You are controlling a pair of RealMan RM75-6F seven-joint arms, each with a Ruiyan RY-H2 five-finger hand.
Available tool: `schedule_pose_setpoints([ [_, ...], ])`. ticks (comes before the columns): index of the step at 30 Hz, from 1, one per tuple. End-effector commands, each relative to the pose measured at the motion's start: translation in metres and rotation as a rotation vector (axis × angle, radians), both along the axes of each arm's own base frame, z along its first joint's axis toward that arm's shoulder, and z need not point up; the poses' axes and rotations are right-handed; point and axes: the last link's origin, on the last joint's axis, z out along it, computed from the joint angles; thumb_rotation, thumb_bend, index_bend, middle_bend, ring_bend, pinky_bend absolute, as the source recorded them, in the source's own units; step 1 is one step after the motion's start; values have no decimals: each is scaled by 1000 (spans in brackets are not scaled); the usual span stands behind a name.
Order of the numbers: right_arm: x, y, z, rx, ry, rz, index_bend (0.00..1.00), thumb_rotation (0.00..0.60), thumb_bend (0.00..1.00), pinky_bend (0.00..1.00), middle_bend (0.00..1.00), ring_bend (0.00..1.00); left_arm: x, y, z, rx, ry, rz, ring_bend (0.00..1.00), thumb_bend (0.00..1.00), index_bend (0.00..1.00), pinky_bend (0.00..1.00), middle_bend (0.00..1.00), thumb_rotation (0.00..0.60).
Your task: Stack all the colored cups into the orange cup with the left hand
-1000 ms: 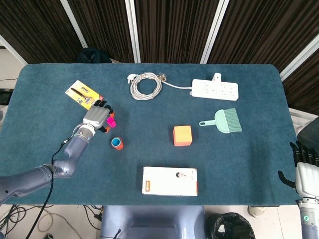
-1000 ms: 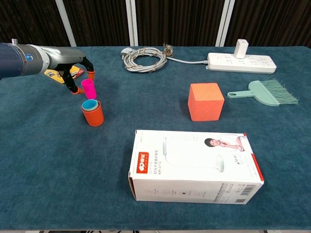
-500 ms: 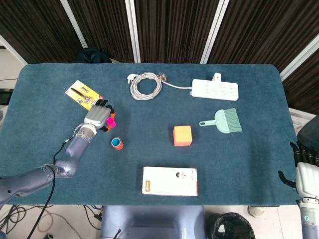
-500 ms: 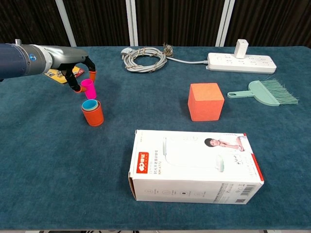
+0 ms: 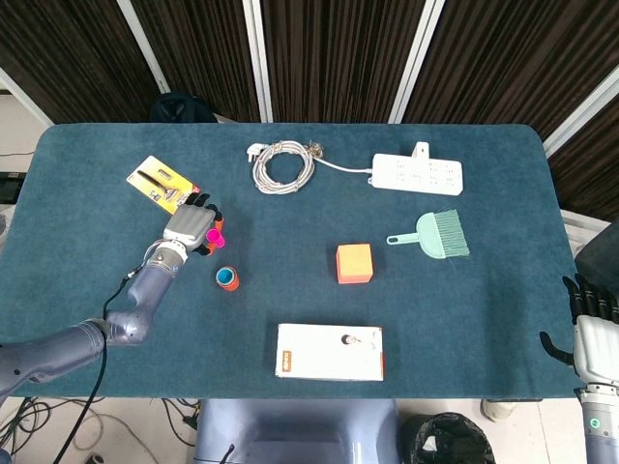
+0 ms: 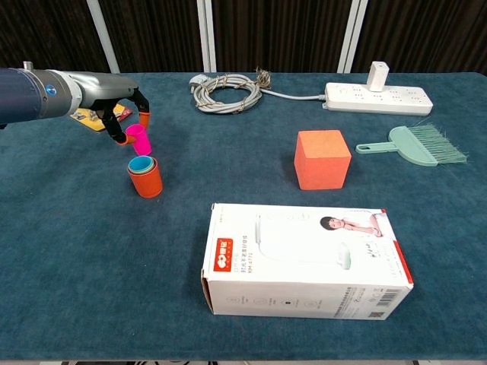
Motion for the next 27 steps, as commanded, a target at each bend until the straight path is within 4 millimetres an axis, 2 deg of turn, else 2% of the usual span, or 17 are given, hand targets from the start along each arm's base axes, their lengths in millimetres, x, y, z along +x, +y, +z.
schedule_pose_setpoints([
  [1, 0, 0, 0, 0, -2, 1, 89, 600, 336, 44, 44, 88, 5, -2, 5, 6, -12, -17, 0, 336, 483, 0, 251, 600],
  [16, 4, 2, 4, -8, -20, 16, 89, 600, 337, 44, 44, 88, 30, -39, 42, -11, -29, -117, 0, 337, 478, 0, 252, 600],
  [27, 4, 2, 7, -18, -28, 21, 89, 600, 337, 44, 44, 88, 37, -63, 48, -44, -30, -146, 0, 337, 477, 0, 252, 600],
])
